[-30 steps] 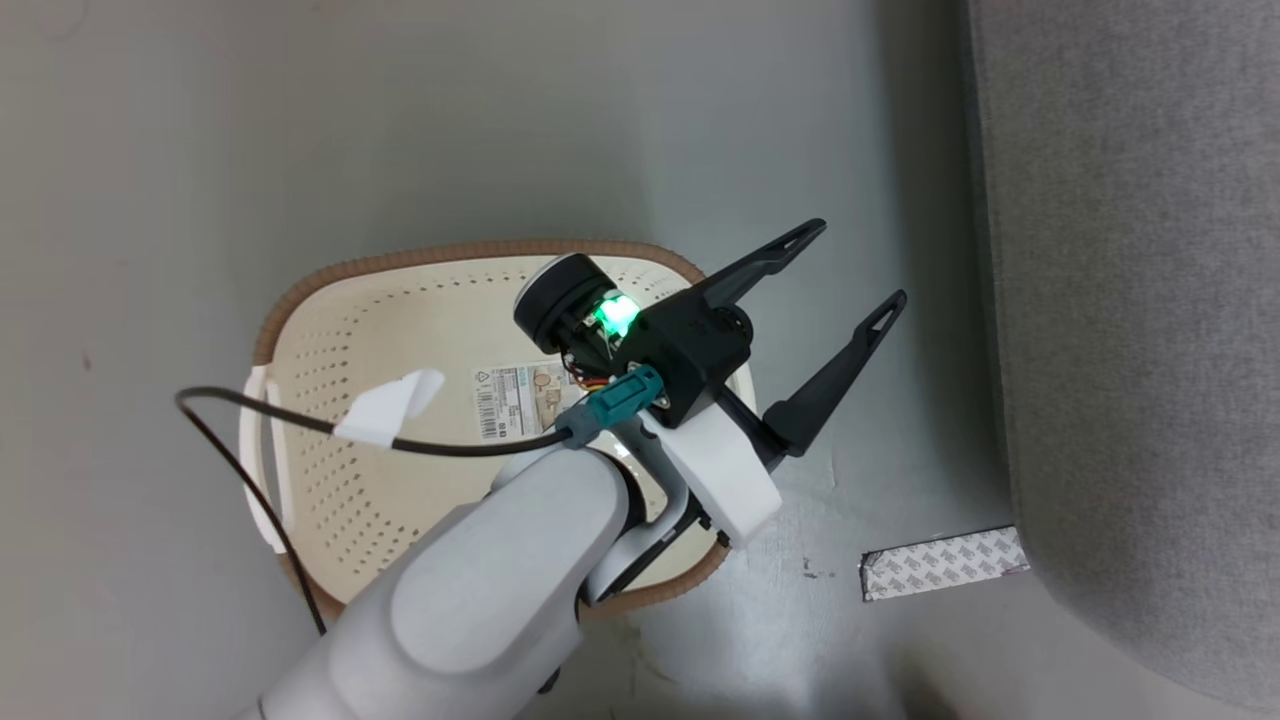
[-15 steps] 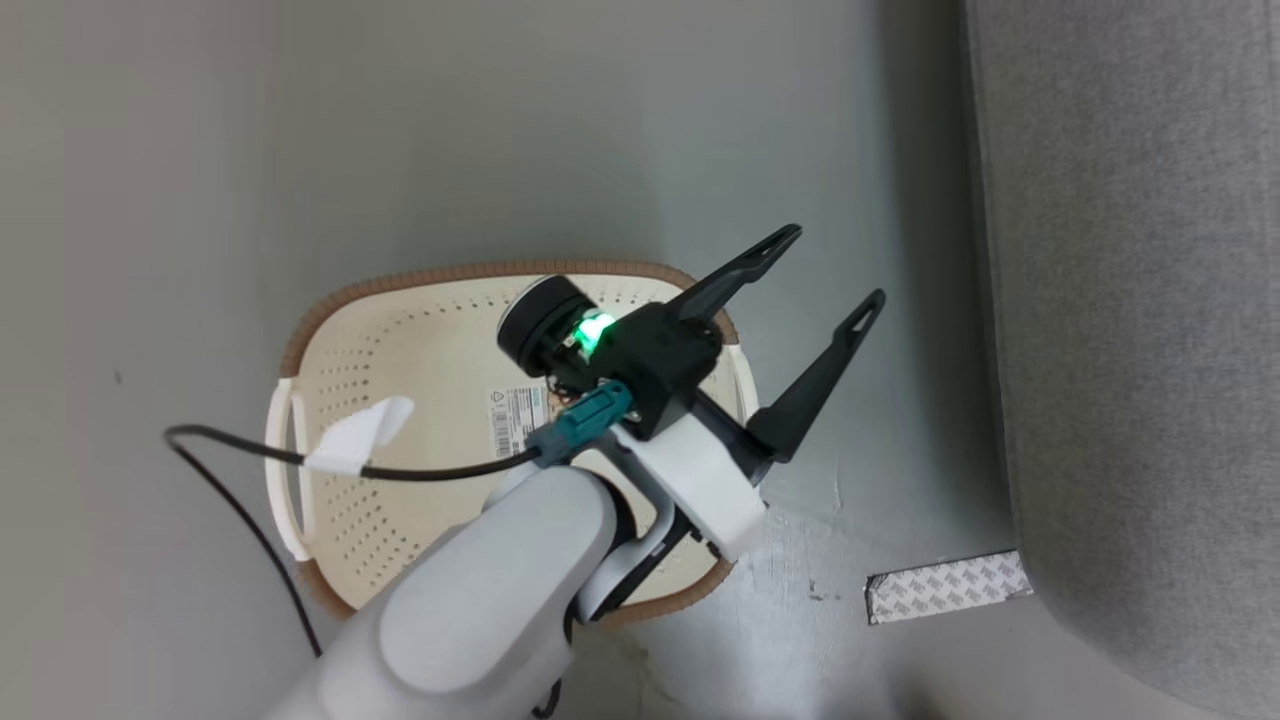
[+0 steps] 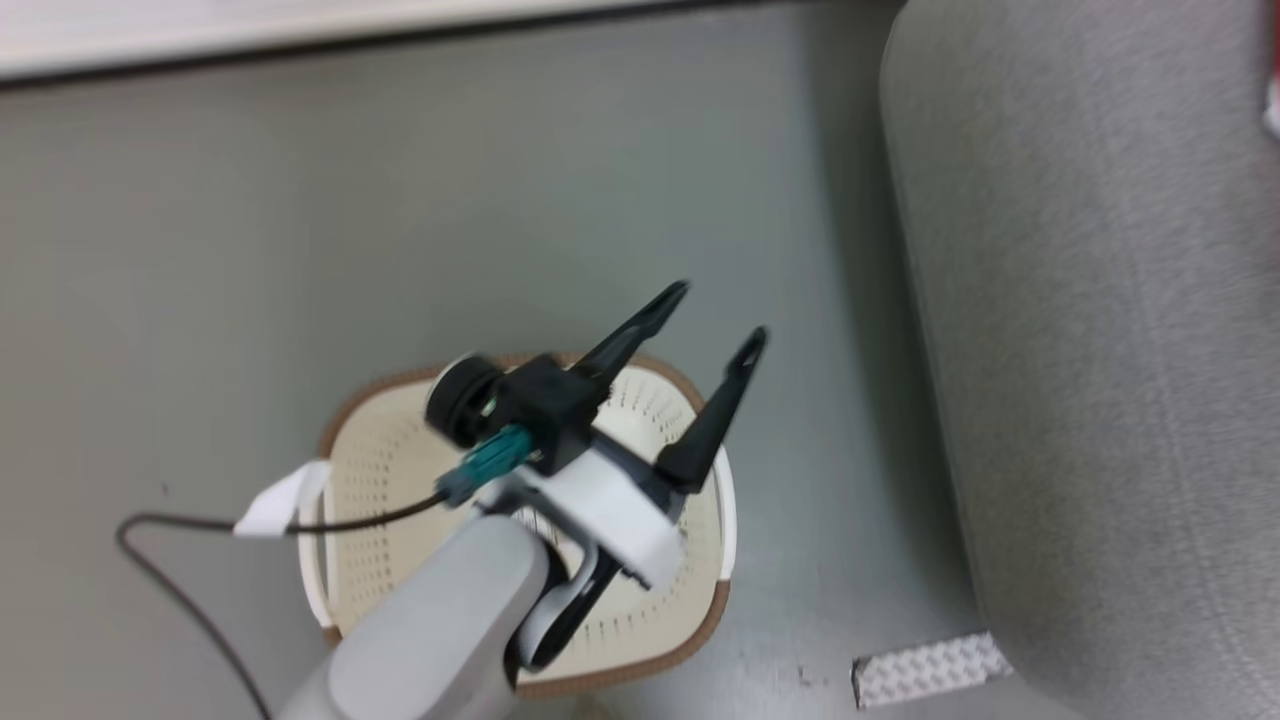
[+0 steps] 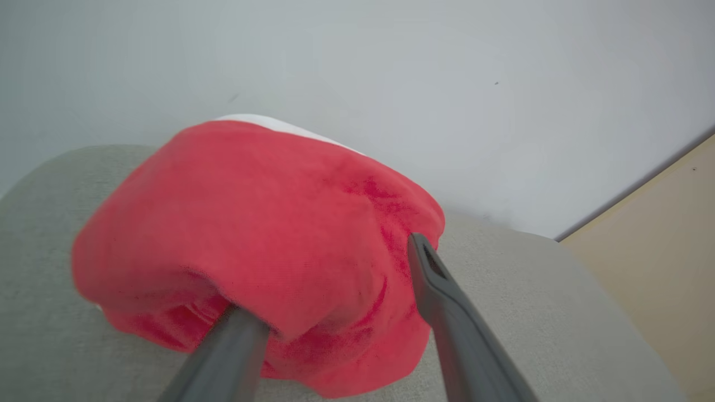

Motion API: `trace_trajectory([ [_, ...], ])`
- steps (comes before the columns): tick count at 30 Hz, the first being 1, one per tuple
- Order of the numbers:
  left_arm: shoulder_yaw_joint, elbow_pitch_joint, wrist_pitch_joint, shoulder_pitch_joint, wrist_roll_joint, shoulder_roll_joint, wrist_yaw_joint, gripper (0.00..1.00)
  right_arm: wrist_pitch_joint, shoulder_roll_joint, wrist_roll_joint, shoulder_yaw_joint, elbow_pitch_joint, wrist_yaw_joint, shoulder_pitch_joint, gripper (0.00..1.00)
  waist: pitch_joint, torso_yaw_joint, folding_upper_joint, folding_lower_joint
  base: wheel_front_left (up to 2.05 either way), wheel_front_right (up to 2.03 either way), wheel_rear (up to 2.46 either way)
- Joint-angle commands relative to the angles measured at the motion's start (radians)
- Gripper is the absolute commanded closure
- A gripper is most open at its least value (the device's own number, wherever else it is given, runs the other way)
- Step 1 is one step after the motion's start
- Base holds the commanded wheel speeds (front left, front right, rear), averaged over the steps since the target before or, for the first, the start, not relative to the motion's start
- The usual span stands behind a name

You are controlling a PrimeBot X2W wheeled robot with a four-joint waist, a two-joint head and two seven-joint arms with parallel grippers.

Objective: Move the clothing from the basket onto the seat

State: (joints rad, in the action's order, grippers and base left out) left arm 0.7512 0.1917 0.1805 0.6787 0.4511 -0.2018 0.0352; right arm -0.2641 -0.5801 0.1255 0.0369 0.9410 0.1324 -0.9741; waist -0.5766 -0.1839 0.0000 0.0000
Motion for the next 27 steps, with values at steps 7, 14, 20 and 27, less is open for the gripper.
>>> trace_trajectory([
  [7,-0.039,0.02,0.046,-0.111,0.053,-0.028,0.02,0.0,0.0,0.024,0.084,-0.094,-0.073,-0.003,0.15,0.0,0.183,0.001,0.0,0.0,0.0,0.0,0.0],
  [14,-0.089,0.035,0.072,-0.222,0.092,-0.06,0.051,0.0,0.0,0.04,0.119,-0.112,-0.197,-0.003,0.312,0.0,0.318,0.031,0.0,0.0,0.0,0.0,0.0],
  [20,-0.15,0.041,0.083,-0.331,0.114,-0.088,0.076,0.0,0.0,0.105,0.084,-0.044,-0.334,-0.003,0.462,0.0,0.423,0.066,0.0,0.0,0.0,0.0,0.0],
  [27,-0.24,0.034,0.084,-0.468,0.12,-0.111,0.09,0.0,0.0,0.252,0.017,0.051,-0.52,-0.003,0.676,0.0,0.531,0.1,0.0,0.0,0.0,0.0,0.0],
])
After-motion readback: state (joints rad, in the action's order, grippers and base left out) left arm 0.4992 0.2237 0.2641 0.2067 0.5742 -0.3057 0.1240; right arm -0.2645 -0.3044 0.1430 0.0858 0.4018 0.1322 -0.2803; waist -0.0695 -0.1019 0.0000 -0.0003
